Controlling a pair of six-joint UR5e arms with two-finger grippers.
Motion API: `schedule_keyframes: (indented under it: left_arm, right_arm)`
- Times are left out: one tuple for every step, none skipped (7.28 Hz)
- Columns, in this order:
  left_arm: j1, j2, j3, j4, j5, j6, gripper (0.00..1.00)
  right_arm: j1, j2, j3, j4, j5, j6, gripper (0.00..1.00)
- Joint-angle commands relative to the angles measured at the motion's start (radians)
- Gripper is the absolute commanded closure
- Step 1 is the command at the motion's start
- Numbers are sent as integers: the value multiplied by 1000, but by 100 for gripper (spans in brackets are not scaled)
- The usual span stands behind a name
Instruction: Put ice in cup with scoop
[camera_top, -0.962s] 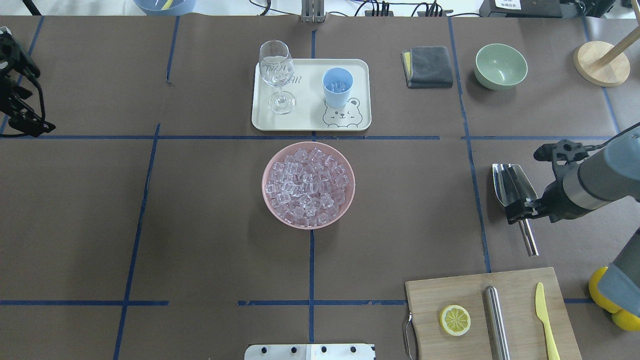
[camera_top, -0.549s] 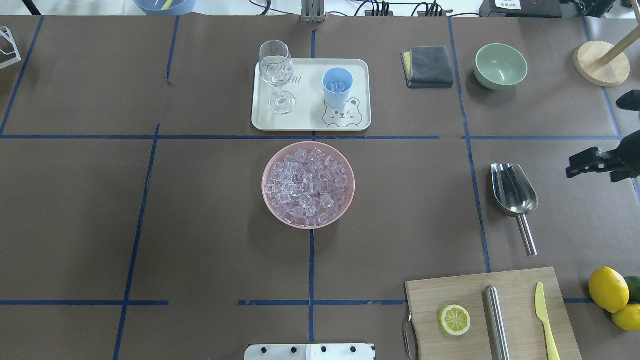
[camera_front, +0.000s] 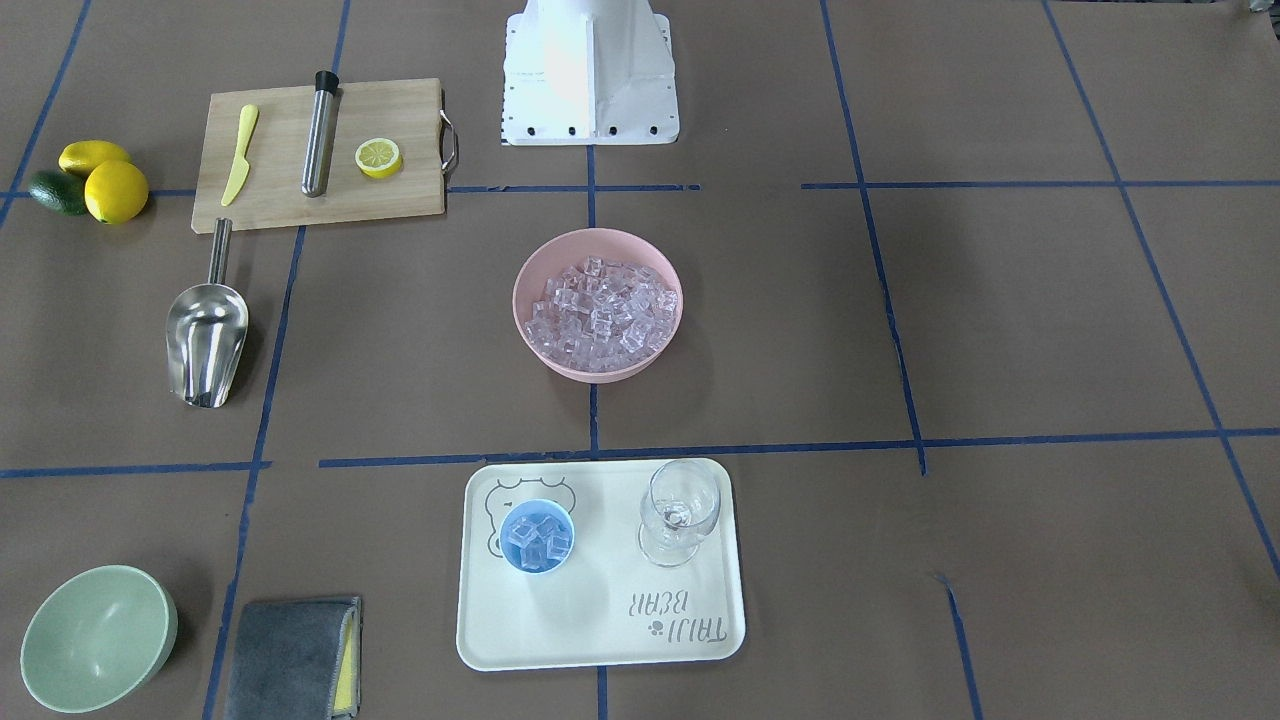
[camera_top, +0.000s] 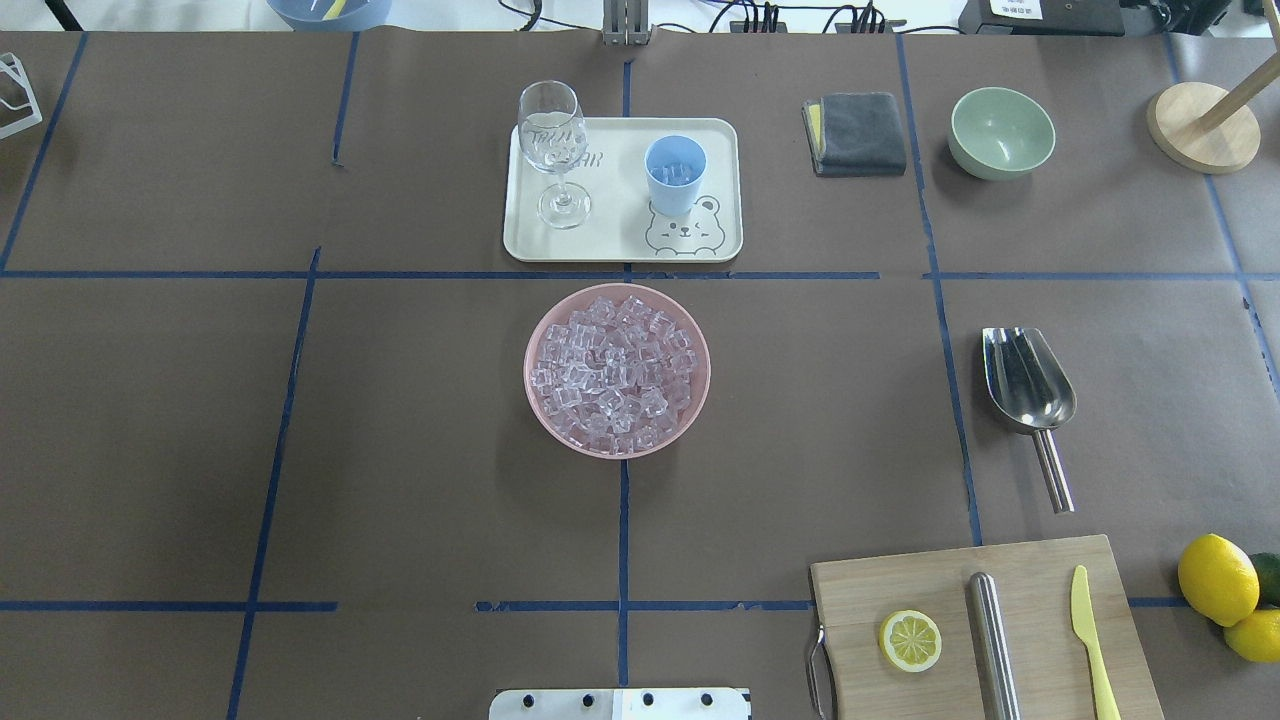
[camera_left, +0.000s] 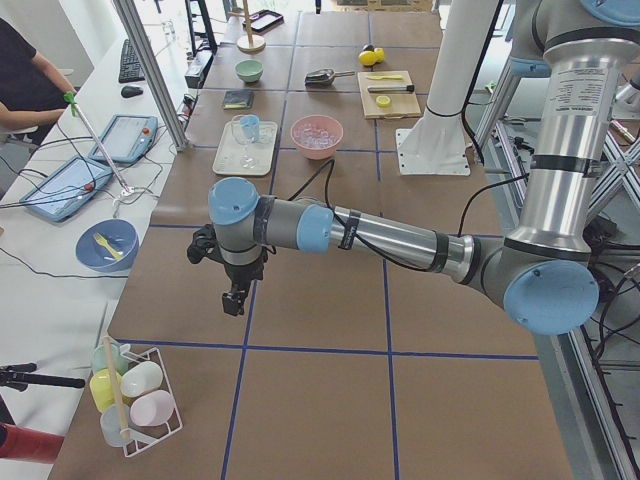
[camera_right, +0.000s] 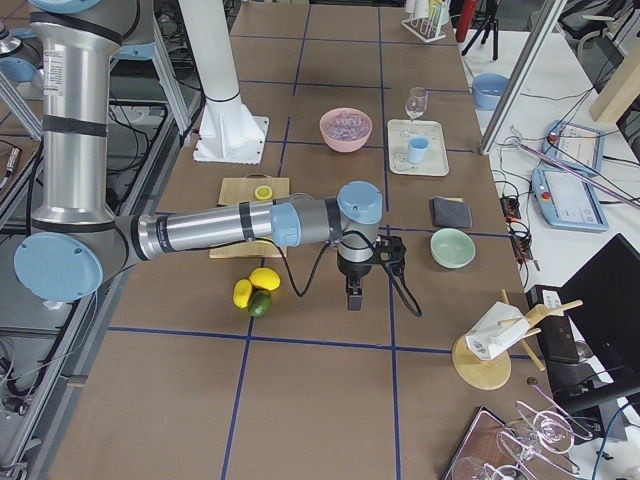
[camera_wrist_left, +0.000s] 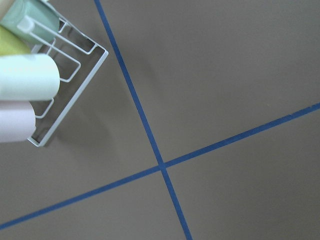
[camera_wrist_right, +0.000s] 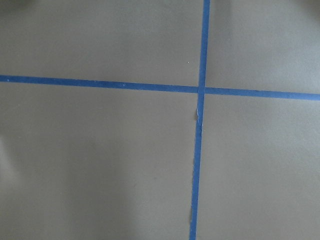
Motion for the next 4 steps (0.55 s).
schedule_keyframes:
  left_arm:
    - [-7,16,4,26,-25,-1,0]
    - [-7,21,12,25,-19,-3,0]
    - [-9,31,6,25,-24,-15,0]
    - [-7,48,0,22,-28,-15,0]
  right_arm:
    - [31,11,-13,-57,31,-72,0]
    - [31,15,-27,-52,31,-72,0]
    - [28,18,-28,-51,28,-63,0]
    - [28,29,-48,-48,28,-63,0]
